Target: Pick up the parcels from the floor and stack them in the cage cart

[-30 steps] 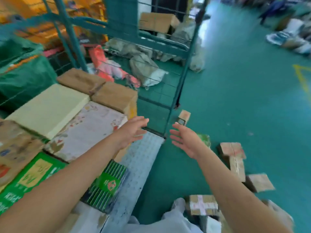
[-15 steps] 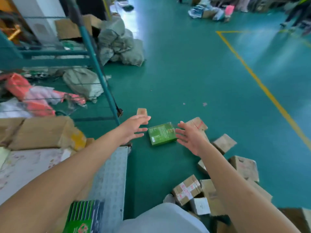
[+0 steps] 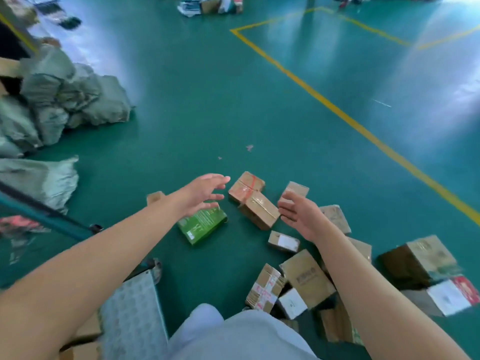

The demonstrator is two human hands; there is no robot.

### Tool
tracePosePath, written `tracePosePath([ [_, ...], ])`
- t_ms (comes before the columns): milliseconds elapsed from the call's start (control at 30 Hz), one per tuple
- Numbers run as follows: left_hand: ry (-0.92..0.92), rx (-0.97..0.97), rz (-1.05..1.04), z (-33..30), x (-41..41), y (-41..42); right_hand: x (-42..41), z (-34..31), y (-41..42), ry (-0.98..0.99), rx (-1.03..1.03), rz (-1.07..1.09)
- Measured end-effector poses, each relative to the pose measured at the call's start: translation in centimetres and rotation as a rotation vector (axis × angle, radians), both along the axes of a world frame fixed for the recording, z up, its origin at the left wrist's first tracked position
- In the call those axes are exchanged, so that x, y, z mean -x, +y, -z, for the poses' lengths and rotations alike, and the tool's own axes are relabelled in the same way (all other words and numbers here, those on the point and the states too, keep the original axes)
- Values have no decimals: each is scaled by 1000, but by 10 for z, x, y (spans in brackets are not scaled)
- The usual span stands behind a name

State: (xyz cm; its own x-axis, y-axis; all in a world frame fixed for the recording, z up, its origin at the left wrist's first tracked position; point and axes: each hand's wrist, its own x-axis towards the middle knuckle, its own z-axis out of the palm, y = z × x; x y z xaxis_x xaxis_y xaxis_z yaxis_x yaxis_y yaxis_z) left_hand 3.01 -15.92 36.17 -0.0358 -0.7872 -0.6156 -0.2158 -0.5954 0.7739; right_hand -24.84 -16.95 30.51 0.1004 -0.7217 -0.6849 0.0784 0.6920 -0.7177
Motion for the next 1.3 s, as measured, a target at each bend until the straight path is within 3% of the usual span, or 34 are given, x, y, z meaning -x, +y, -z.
tracePosePath([
  [700,-59,-160,831,76,137,-265,56,48,-30,37,-222,955],
  [967,-94,-199,1095,91,223,-265,69,53,17,62,-245,1205],
  [1300,-189,-164,1268,99,332,-242,104,66,74,32,-264,1373],
])
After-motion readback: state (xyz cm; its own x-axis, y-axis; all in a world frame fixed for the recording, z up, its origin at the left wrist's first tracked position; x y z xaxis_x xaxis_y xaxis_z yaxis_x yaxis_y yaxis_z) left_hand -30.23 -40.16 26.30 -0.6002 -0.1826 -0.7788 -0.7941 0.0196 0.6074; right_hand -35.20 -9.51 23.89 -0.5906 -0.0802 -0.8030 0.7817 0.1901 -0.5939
